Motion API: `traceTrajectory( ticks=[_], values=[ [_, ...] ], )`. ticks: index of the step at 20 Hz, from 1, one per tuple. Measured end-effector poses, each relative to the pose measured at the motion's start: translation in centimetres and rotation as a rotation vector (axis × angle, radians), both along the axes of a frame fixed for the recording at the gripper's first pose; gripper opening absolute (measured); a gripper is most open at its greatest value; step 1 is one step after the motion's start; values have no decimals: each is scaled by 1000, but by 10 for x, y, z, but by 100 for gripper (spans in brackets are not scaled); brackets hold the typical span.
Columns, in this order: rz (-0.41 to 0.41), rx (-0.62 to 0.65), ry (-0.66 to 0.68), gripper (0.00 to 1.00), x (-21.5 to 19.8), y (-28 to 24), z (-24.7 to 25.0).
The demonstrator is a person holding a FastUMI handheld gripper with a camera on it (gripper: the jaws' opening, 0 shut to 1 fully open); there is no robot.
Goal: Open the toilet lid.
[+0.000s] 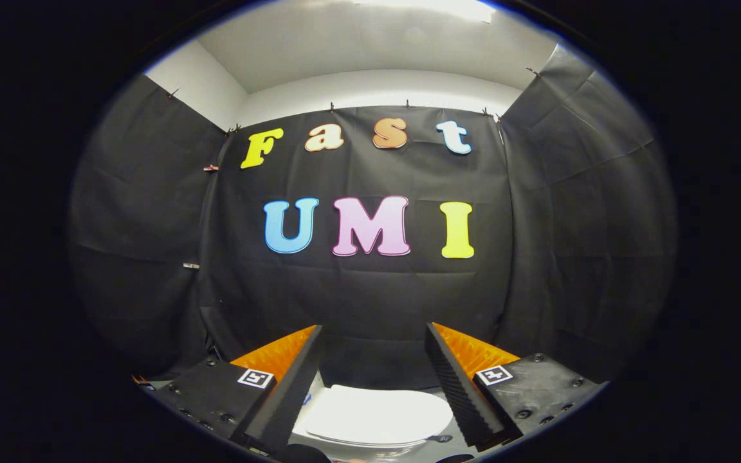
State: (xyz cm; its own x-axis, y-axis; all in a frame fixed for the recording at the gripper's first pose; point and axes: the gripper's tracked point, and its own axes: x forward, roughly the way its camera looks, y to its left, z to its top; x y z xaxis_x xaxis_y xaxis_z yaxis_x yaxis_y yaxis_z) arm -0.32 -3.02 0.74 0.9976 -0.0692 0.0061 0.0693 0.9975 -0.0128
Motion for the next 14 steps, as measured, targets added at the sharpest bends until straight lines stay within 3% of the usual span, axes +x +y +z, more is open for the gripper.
traceTrajectory(
  ticks=[8,14],
  values=[
    [-86,25,13,98,1,-43,-8],
    [-159,93,80,98,12,-92,-48]
  ],
)
